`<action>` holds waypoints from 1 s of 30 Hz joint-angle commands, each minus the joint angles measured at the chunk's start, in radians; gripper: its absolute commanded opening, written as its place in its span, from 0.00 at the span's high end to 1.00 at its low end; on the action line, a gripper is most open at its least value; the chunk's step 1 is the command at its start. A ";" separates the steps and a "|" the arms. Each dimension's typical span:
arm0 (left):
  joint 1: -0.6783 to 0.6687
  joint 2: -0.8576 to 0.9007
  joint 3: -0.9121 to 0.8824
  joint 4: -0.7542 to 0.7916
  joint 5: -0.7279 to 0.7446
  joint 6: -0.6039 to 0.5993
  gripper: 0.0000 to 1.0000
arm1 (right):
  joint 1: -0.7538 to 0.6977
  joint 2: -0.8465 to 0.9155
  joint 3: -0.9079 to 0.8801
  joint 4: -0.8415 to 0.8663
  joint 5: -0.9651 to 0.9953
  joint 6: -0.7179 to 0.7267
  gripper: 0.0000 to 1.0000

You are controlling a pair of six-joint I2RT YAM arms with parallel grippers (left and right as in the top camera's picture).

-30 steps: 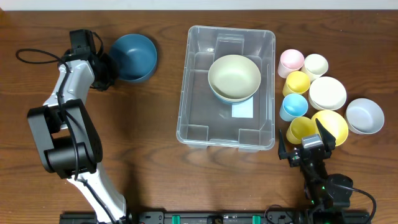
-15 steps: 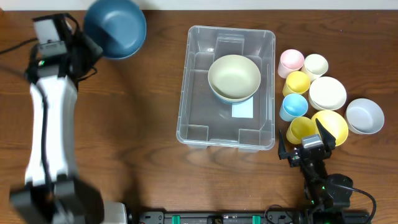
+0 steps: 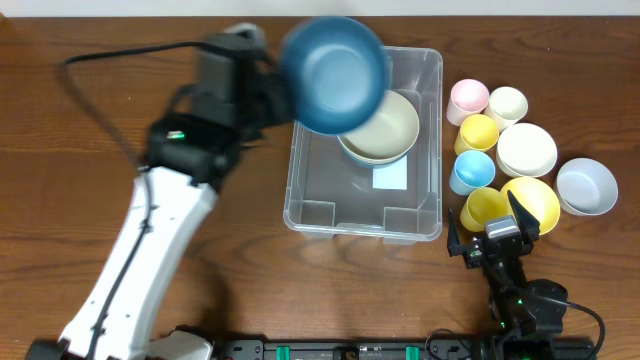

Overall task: Pack container
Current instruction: 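Carry the far teal bowl into the bin and stack it on the cream bowl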

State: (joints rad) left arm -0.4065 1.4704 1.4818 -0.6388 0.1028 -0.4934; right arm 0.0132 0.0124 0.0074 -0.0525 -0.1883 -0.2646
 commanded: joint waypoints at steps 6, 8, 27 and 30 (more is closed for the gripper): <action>-0.119 0.184 0.011 0.059 -0.150 0.014 0.94 | -0.008 -0.005 -0.002 -0.003 -0.010 0.017 0.01; -0.119 0.218 0.011 0.074 -0.149 0.014 0.94 | -0.008 -0.005 -0.002 -0.003 -0.010 0.017 0.01; -0.204 0.220 0.011 -0.086 -0.085 0.015 0.76 | -0.008 -0.005 -0.002 -0.003 -0.010 0.017 0.01; -0.251 0.222 0.011 -0.137 -0.085 0.015 0.94 | -0.008 -0.005 -0.002 -0.003 -0.010 0.017 0.01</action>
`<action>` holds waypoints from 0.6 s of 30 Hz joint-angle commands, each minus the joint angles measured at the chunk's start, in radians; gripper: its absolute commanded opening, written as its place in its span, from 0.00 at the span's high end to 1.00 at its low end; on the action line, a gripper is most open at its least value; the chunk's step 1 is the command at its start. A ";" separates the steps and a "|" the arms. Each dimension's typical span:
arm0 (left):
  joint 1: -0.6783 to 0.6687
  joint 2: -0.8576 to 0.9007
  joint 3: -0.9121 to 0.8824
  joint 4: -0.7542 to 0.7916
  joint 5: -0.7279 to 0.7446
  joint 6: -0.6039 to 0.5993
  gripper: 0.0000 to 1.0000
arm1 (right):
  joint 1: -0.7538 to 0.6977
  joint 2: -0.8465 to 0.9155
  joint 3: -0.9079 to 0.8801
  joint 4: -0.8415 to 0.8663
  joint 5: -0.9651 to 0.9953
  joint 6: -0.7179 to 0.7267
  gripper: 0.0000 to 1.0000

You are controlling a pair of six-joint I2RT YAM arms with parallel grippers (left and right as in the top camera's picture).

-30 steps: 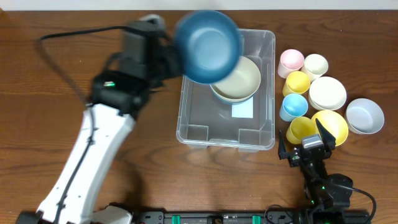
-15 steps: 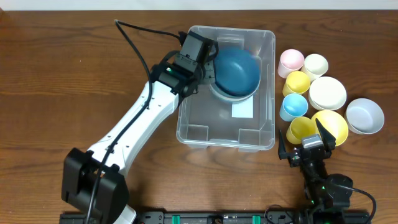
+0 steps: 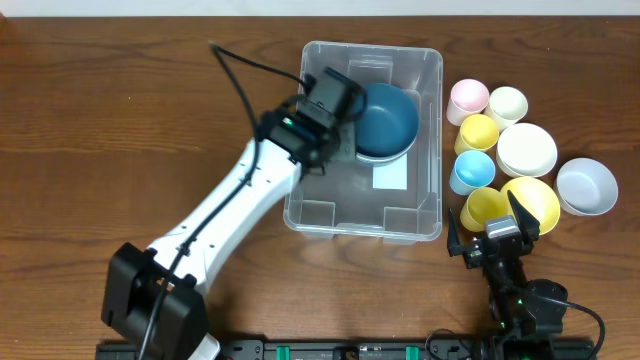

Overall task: Pack container
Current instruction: 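Carry the far teal bowl into the bin and stack it on the cream bowl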

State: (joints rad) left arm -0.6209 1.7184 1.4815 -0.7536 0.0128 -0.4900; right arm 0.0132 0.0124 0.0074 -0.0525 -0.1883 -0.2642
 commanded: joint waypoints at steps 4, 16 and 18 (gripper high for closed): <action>-0.102 -0.003 0.011 -0.058 -0.006 0.028 0.94 | -0.008 -0.005 -0.002 -0.003 -0.010 0.017 0.01; -0.148 0.164 0.011 -0.033 -0.029 0.072 0.94 | -0.008 -0.005 -0.002 -0.003 -0.010 0.017 0.01; -0.148 0.184 0.011 -0.013 -0.029 0.094 0.94 | -0.008 -0.005 -0.002 -0.003 -0.011 0.017 0.01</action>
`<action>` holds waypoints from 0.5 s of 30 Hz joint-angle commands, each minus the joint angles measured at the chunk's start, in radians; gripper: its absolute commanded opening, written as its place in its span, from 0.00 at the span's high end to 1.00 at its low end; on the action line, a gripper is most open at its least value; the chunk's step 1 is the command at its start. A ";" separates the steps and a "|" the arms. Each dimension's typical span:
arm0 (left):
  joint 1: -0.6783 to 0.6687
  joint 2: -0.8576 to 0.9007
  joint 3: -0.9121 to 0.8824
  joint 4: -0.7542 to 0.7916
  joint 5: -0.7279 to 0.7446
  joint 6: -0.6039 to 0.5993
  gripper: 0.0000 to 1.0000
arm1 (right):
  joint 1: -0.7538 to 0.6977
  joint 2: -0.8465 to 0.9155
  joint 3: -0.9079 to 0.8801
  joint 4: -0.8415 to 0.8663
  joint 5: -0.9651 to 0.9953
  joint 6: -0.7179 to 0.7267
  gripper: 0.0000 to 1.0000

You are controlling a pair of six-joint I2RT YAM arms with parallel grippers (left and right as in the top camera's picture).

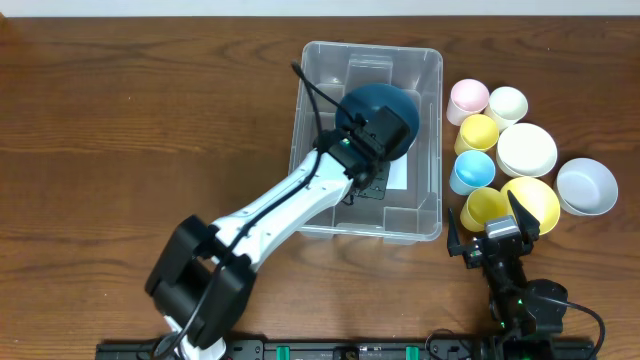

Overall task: Pack container
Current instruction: 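Carry the far teal bowl into the bin and stack it on the cream bowl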

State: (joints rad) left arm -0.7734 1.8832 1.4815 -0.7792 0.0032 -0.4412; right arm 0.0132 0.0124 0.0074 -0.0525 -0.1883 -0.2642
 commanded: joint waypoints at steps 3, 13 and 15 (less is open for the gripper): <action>0.004 0.034 0.011 0.055 -0.019 0.071 0.94 | -0.008 -0.005 -0.002 -0.003 -0.010 0.017 0.01; 0.006 0.042 0.011 0.182 -0.106 0.128 0.94 | -0.008 -0.005 -0.002 -0.003 -0.010 0.017 0.01; 0.010 0.042 0.011 0.198 -0.108 0.142 0.94 | -0.008 -0.005 -0.002 -0.003 -0.010 0.017 0.01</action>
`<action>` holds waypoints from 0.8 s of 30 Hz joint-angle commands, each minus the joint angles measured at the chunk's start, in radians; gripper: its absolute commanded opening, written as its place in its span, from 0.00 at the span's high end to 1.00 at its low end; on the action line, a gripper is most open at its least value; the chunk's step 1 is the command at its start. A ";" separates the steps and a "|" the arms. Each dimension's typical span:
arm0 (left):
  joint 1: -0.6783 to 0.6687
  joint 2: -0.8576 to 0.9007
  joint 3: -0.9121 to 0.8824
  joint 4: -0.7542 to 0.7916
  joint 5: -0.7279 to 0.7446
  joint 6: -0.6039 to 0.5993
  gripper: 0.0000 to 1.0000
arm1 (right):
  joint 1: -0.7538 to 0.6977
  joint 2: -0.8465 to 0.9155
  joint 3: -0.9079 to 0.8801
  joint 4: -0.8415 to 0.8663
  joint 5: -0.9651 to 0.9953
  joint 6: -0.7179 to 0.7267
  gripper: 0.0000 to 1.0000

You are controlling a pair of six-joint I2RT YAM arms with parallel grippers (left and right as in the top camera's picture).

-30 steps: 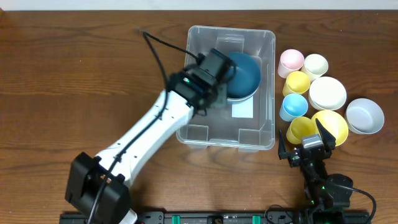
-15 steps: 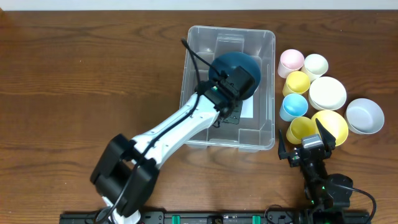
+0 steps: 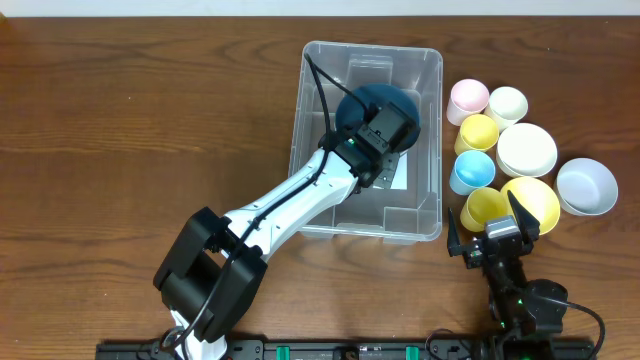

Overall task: Pack container
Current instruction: 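Carry the far teal bowl into the bin and stack it on the cream bowl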

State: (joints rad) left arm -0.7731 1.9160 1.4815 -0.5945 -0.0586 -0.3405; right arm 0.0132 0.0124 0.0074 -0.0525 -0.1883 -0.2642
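Note:
A clear plastic container (image 3: 300, 150) stands at the middle of the table. Inside it, at the far right end, lies a dark blue bowl (image 3: 368, 100). My left gripper (image 3: 388, 128) reaches down into the container right over that bowl; its fingers are hidden beneath the wrist, so their state does not show. A white label (image 3: 398, 178) lies on the container floor beside the arm. My right gripper (image 3: 487, 222) rests at the table's front right, open and holding nothing, just before the yellow cup.
Right of the container stand a pink cup (image 3: 468, 97), a cream cup (image 3: 508, 104), two yellow cups (image 3: 478, 132), a light blue cup (image 3: 473, 171), a white bowl (image 3: 527, 149), a yellow bowl (image 3: 538, 200) and a grey-blue bowl (image 3: 587, 186).
My left gripper has shifted slightly to the right over the blue bowl inside the container. The bowl stays in place. My right arm has not moved.
My left gripper first held the blue bowl high above the container, where a cream bowl lay. Then the blue bowl was down in the container on top of the cream bowl. Since then the gripper has stayed over it, and the cream bowl is covered.

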 commanded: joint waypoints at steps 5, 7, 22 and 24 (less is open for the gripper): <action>0.033 0.009 0.011 0.034 -0.057 0.046 0.94 | -0.008 -0.005 -0.002 -0.003 -0.011 0.017 0.01; 0.047 0.009 0.011 0.038 -0.059 0.058 0.94 | -0.008 -0.005 -0.002 -0.003 -0.010 0.017 0.01; 0.081 -0.157 0.011 -0.003 0.039 0.051 0.94 | -0.008 -0.005 -0.002 -0.003 -0.010 0.017 0.01; 0.097 -0.217 0.011 -0.003 0.039 0.052 0.94 | -0.008 -0.005 -0.002 -0.003 -0.010 0.017 0.01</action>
State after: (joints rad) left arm -0.6952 1.8236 1.4815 -0.5980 -0.0326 -0.2909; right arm 0.0132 0.0124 0.0074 -0.0525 -0.1883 -0.2642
